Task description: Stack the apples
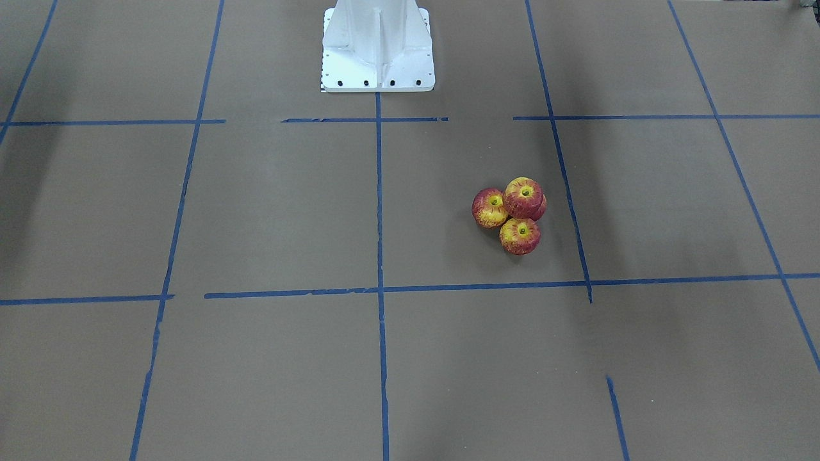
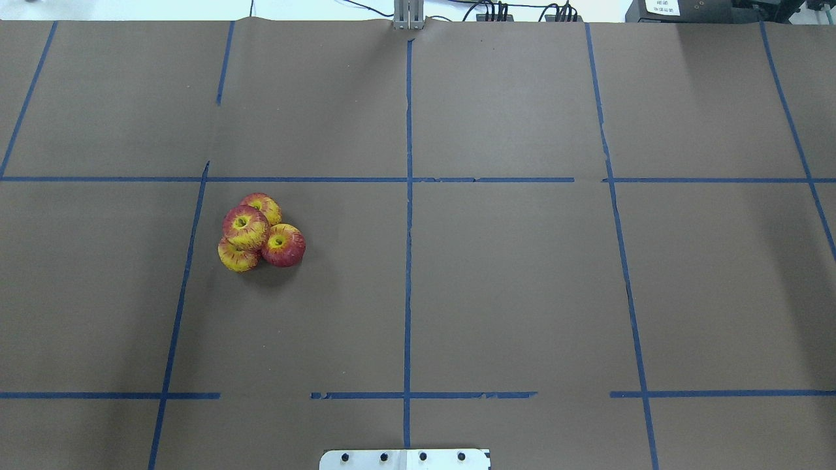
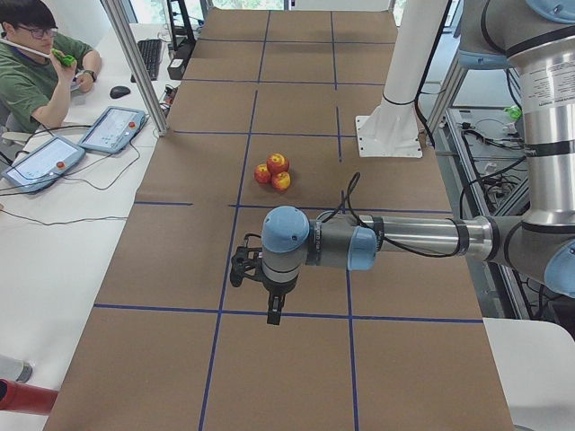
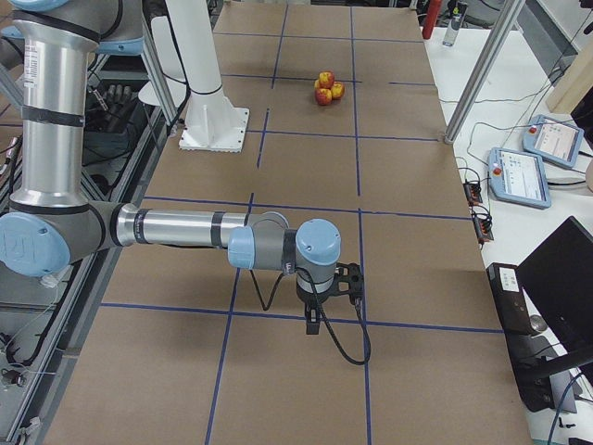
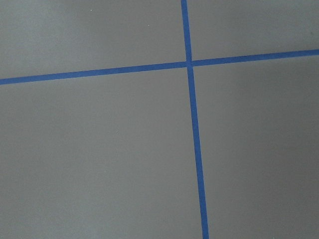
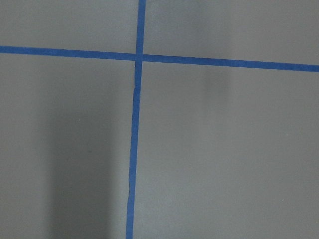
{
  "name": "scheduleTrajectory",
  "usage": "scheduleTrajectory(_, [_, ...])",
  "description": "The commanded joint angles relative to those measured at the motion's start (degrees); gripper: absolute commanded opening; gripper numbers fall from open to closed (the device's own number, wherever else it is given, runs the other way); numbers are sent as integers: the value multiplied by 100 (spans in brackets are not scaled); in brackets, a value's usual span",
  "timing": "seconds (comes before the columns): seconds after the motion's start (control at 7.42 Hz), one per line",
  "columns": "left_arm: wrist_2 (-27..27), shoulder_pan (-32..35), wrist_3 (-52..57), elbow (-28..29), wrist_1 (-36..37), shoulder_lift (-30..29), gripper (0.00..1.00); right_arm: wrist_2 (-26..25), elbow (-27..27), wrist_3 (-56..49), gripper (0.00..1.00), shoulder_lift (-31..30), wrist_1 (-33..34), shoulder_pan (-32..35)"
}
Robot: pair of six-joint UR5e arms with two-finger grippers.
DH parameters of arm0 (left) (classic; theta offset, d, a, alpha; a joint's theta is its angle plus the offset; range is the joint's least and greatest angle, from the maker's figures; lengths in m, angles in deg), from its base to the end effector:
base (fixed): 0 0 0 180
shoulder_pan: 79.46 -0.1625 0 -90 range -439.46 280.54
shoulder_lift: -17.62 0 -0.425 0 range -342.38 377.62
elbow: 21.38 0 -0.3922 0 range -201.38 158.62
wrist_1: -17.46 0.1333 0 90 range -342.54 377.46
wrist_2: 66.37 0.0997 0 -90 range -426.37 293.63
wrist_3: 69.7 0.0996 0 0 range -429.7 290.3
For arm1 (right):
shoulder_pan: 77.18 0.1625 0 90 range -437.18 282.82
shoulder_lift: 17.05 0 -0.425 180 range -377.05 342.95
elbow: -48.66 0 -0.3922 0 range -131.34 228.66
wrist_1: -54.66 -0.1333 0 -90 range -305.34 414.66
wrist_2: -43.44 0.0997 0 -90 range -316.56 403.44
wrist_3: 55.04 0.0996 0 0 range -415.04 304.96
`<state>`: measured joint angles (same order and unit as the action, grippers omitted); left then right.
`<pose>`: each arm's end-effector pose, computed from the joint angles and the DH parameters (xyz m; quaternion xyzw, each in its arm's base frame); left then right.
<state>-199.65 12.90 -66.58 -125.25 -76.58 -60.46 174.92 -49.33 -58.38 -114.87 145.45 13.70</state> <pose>-0.0819 -0.4079 0.6267 0.0661 0.3655 0.0254 0.9281 0.0740 -0.4322 0.6581 0.0080 -0.3541 -0.0182 0.9350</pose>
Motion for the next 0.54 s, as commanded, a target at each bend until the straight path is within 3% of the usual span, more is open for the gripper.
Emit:
scheduleTrajectory(0.0, [-31,1,-4,-80,-200,-40,100,9,0,0,100,0,0,0])
scheduleTrajectory(0.4, [-31,-7,-12,-2,-228,-49,100,0,0,0,100,0,0,0])
